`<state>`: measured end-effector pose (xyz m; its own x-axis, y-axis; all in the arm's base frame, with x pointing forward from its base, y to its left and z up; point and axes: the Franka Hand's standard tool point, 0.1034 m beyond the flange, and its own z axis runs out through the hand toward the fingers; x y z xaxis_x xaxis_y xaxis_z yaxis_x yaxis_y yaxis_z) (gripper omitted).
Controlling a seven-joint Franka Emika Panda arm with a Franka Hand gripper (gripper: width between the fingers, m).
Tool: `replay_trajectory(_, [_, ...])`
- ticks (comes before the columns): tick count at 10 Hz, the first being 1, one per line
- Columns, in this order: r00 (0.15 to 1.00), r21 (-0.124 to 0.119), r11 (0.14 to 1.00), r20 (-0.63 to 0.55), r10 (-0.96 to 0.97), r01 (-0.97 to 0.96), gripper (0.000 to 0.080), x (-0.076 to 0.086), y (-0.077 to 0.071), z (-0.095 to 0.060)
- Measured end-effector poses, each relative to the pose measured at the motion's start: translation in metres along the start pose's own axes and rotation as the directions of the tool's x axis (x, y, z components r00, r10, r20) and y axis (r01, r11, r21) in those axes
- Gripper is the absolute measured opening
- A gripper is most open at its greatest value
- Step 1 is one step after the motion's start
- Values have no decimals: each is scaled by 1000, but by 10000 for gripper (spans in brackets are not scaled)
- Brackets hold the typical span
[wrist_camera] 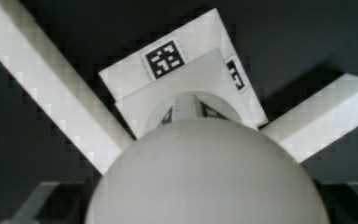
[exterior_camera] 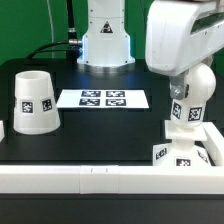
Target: Assemble lamp
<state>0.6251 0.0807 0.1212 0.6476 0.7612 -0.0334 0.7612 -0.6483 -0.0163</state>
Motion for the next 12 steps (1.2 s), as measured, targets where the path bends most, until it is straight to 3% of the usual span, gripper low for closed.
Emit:
replay_trajectory(2, [984, 7, 984, -3, 177, -177, 577, 0, 0, 0])
replay_trajectory(3, [949, 41, 949, -13, 314, -313, 577, -3, 1, 1])
replay_trajectory(4, [923, 51, 923, -16, 383, -382, 577, -5, 3, 1])
replay_trajectory(8, [785, 59, 784, -19, 619, -617, 578, 2, 0, 1])
replay_trajectory(12, [596, 68, 594, -2, 803, -801, 578, 4, -2, 1])
